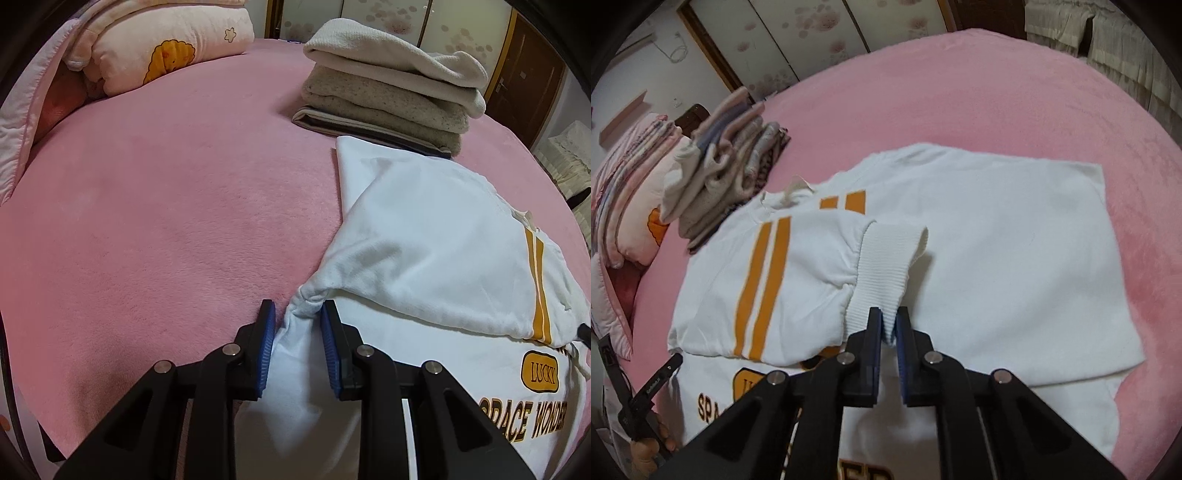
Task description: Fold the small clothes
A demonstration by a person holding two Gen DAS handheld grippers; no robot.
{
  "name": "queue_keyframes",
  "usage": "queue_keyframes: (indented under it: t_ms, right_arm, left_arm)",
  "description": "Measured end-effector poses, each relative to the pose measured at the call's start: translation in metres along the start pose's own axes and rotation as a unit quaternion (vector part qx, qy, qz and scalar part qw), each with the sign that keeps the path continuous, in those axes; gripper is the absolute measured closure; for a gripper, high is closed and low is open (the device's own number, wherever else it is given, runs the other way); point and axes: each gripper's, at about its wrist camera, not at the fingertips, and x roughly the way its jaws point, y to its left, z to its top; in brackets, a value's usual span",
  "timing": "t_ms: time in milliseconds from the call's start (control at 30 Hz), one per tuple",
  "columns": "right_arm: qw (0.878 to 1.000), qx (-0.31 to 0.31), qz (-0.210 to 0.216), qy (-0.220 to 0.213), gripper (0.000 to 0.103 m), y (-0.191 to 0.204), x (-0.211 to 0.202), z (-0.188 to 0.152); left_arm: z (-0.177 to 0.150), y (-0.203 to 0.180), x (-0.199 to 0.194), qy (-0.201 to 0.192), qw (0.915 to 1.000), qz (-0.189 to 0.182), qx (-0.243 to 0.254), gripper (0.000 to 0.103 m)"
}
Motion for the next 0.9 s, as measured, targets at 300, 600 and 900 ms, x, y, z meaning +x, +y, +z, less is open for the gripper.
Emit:
queue_keyframes:
  t_ms: [300, 600, 900]
  right_arm:
    - [1.0, -0.013, -0.022, -0.007, 0.096, -0.013, -0.029, -0.011]
    - [0.996, -0.045, -0.073, 0.002, 0.09, -0.008, -0.009, -0.017]
    - [0.997, -0.04, -0.064, -0.019, 0.083, -0.009, -0.018, -0.005]
  left_arm:
    - [-0.01, -0.001, -0.008, -0.013, 0.9997, 0.021, 0.007, 0.08]
    - [-0.021, 0.01, -0.026, -0.006, 0.9994, 0.033, 0.006, 0.085]
    - [0.047, 0.014, -0.031, 0.007, 0.9998, -0.013, -0.013, 0.084]
